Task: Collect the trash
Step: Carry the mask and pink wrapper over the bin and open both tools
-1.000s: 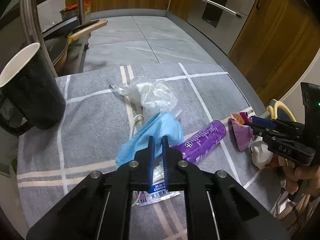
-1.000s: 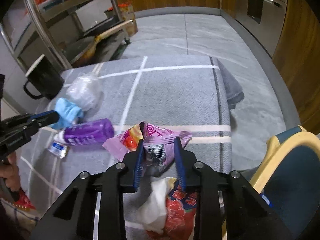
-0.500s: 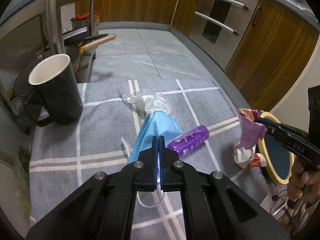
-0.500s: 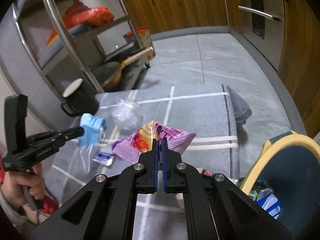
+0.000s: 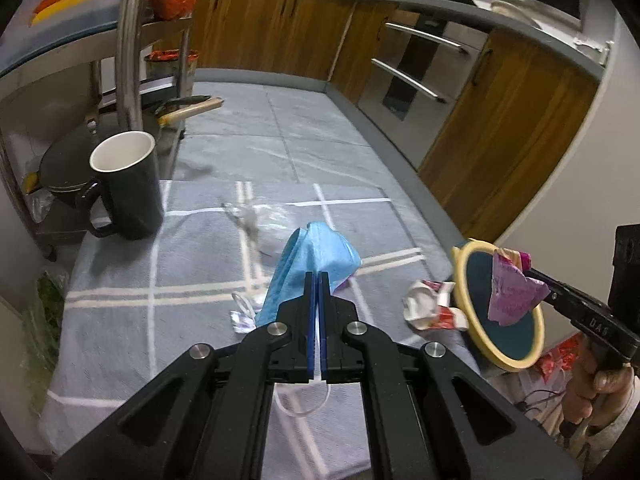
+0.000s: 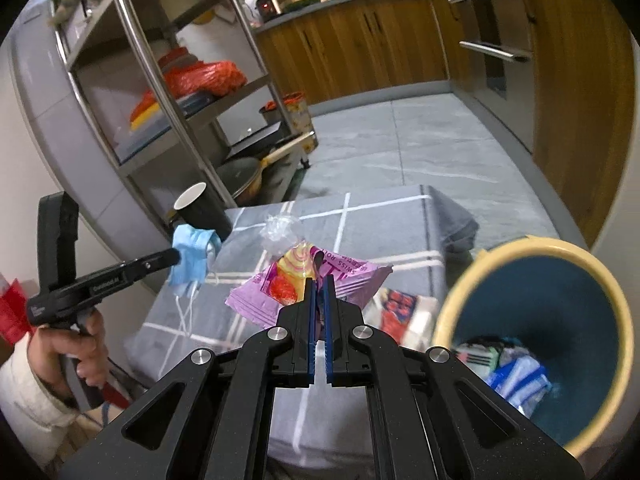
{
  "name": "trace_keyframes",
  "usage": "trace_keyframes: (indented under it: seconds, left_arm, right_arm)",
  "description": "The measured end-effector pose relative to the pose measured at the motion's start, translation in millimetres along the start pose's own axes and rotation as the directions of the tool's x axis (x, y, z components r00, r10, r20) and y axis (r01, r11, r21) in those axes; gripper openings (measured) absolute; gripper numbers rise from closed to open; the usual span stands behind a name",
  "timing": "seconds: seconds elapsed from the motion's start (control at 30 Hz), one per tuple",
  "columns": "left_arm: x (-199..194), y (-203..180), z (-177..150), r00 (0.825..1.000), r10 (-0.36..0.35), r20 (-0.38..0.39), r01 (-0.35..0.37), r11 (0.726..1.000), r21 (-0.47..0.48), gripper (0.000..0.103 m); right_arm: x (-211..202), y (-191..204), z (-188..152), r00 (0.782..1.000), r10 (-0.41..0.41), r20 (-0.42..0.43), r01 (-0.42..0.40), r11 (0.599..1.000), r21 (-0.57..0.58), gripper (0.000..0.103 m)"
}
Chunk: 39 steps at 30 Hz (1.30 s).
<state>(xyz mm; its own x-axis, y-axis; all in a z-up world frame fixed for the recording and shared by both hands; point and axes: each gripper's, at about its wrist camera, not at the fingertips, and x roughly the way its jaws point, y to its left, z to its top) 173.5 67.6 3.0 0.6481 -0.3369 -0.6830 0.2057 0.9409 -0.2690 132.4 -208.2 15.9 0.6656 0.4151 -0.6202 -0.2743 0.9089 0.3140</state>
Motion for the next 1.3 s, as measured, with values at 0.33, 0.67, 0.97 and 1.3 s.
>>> trace_keyframes:
  seconds: [0.33,0.67,0.97,1.3]
  left_arm:
    - [-8,-62,-21,0.996,-0.083,-0.012,0.083,0.994,0.071,0.000]
    - [-1,-113,-33,0.989,-0.140,-0.046,0.145,0.977,0.158,0.000]
    - [19,-161,-36,0.972,-0.215,-0.096,0.230,0.957,0.180,0.000]
    - [60,-228,-40,0.944,-0.283,-0.170,0.315,0.925,0.213,0.000]
  right_arm:
    - [-52,-27,-32,0.997,-0.063,0.042,0.063,0.998,0.009,0.005]
    - [-72,-63,-62,0.991,-0.121,0.062,0.115,0.990,0.085,0.005]
    - [-85,-90,-73,0.983,-0.151,0.104,0.133,0.978,0.161,0.005]
    - [-97,-133,-84,0.972,-0.200,0.123,0.158,0.944,0.288,0.005]
